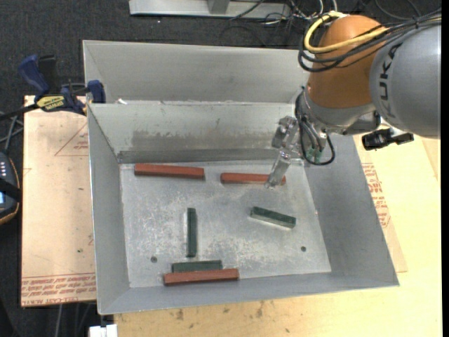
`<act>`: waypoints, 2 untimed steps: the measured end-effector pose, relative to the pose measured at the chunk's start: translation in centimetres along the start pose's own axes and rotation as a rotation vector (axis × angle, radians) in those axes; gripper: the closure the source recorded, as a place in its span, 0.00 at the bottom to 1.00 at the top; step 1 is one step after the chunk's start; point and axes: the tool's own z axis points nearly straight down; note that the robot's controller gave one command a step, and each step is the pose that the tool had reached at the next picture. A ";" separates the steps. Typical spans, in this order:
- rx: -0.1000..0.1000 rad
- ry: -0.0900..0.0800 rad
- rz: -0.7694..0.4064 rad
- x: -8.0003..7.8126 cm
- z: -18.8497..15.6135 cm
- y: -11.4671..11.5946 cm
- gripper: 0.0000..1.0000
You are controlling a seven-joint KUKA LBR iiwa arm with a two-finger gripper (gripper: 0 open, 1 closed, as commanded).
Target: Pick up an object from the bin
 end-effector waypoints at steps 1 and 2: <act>0.000 0.000 0.000 0.0 0.0 0.0 0.00; -0.003 -0.006 -0.016 -0.4 4.7 0.1 0.00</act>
Offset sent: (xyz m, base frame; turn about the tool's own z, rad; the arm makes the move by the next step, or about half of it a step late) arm 0.0049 -0.0027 -0.1044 -0.0338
